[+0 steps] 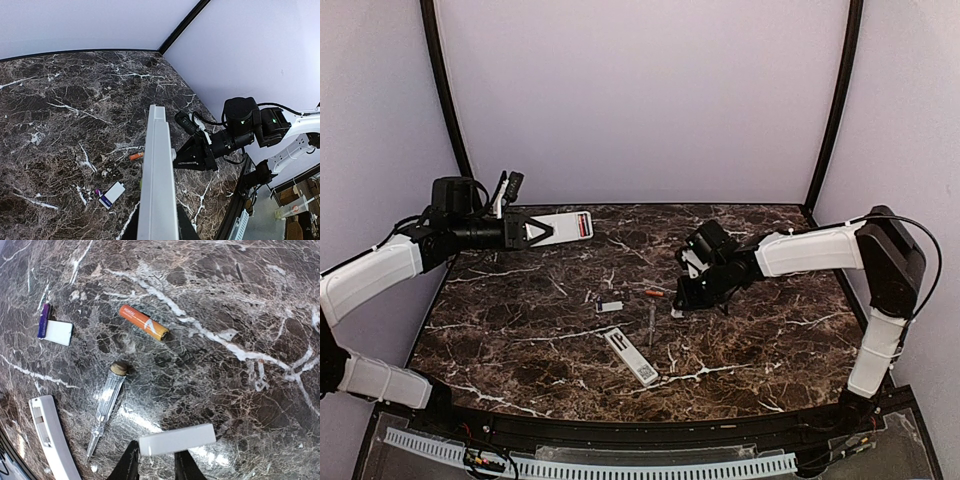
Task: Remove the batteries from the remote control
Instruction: Place the battery cover at the center of the board, then pick up the screwdriver from the center of the board.
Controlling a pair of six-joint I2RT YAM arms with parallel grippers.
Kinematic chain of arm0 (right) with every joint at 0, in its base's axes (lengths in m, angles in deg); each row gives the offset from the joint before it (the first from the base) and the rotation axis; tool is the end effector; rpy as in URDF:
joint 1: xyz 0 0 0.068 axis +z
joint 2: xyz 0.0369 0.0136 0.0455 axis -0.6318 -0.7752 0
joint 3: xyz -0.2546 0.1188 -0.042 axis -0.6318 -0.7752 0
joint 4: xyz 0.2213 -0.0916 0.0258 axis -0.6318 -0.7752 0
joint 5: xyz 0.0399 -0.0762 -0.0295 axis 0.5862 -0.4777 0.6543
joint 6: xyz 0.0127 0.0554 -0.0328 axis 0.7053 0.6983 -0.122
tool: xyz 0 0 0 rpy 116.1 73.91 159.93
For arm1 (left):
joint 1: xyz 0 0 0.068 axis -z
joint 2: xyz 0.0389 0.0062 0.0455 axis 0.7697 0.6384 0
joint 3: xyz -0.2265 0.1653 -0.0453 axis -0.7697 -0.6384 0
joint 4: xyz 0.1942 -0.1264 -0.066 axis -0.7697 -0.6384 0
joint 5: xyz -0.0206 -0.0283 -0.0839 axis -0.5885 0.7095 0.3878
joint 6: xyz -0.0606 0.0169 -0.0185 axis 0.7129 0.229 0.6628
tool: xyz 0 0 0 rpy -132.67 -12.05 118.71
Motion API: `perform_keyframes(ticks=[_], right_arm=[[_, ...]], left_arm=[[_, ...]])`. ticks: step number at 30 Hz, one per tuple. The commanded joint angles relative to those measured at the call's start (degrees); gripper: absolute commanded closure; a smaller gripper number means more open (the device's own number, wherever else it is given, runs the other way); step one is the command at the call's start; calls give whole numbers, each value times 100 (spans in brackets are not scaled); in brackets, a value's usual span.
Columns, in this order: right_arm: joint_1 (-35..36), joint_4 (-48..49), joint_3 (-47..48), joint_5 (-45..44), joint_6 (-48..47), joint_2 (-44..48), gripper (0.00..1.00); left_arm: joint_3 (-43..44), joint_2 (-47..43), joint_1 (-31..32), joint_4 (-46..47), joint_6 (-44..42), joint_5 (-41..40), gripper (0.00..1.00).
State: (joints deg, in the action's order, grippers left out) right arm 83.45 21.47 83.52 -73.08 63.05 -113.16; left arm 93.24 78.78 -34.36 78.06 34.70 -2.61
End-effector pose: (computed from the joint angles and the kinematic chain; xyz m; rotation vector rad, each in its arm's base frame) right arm 0.2590 0.2621 0.1841 -0.4146 2.6626 0.6153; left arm 0.2398 -0.1042 0.3236 0.4433 1.9395 -1.1027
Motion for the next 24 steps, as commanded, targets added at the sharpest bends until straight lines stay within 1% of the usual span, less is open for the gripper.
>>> perform_keyframes(ticks=[1,6,15,19,21,24], right_arm=[[-25,36,101,-77,21,-64,74],[-29,51,84,-109,19,-24,65],[-28,194,-45,-137,69,164,59],[-41,-8,-140,-426,-71,554,56],[-59,-102,-235,-617,-151,851,54],[-97,-34,-468,-714,-332,1307,52]], left_arm=[[48,-23,-6,195,7,139,100],[49,-32,-6,197,7,139,100],[36,-83,-6,178,-18,115,100],[-29,-197,-6,77,-154,70,100],[-128,-401,-6,84,-181,-65,100],[-181,-513,2,173,-185,-141,100]])
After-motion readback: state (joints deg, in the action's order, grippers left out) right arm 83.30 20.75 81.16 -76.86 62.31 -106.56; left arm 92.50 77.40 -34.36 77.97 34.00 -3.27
